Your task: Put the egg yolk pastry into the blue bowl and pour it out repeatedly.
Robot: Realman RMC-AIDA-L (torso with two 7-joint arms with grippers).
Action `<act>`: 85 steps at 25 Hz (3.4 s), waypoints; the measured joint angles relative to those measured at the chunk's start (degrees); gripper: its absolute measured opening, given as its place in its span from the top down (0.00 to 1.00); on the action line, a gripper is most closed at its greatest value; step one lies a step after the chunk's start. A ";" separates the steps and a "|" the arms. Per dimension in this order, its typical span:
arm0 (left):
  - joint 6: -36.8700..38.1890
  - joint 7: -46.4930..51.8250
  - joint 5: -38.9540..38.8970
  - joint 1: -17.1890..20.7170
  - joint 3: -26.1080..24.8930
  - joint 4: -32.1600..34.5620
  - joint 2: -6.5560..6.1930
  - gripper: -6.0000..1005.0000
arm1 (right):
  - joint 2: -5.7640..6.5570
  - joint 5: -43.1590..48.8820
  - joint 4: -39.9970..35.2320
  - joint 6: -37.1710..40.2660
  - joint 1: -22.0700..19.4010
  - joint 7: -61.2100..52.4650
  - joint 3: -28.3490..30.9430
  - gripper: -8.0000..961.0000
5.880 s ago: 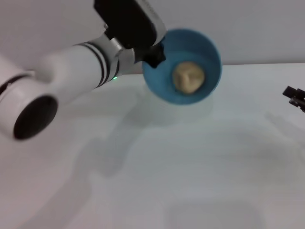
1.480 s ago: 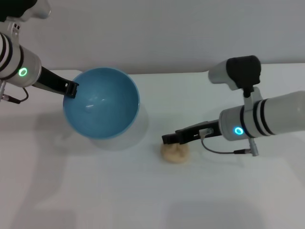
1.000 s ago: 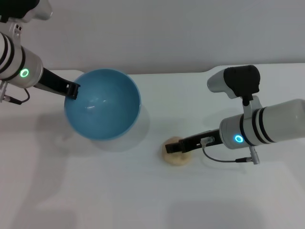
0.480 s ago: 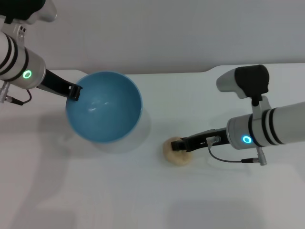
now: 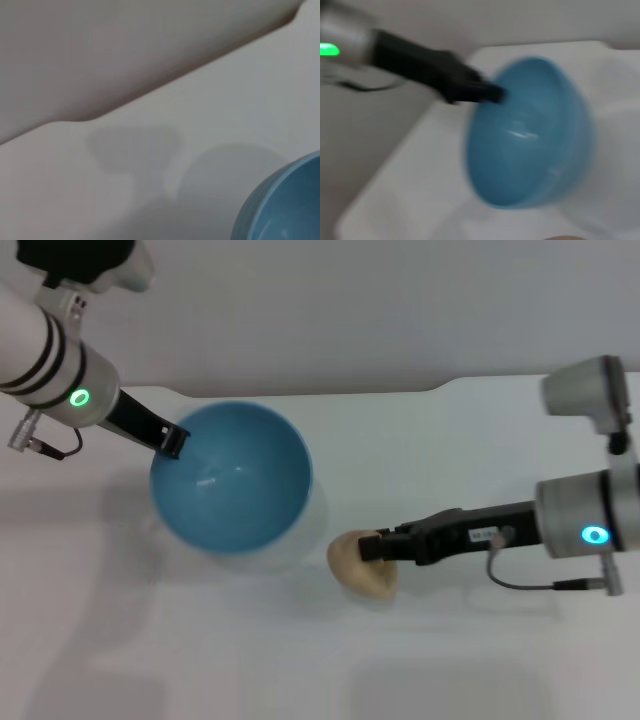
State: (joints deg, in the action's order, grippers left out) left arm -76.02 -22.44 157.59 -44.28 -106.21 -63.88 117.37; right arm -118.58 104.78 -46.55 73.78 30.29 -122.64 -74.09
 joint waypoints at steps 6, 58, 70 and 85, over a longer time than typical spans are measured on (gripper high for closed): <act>-2.12 0.09 -0.14 -1.59 3.87 0.50 0.32 1.00 | -0.19 -3.73 -4.55 13.30 -0.92 6.07 8.25 0.86; 49.64 -0.93 -3.16 14.34 28.93 -15.43 0.80 0.99 | 0.32 -23.10 12.06 9.19 -13.85 18.21 41.52 0.66; 104.13 -15.55 0.08 23.67 43.61 -2.02 1.33 0.99 | 0.73 -23.22 13.44 8.77 -14.22 18.30 42.75 0.66; 125.05 -34.60 -15.98 17.13 56.38 11.86 1.63 0.99 | 0.90 -22.96 13.77 6.52 -13.62 18.32 42.81 0.66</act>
State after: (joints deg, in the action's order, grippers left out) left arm 49.03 -57.03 141.61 -27.14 -49.83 -52.01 119.00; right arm -117.68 81.82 -32.78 80.30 16.66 -104.32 -31.28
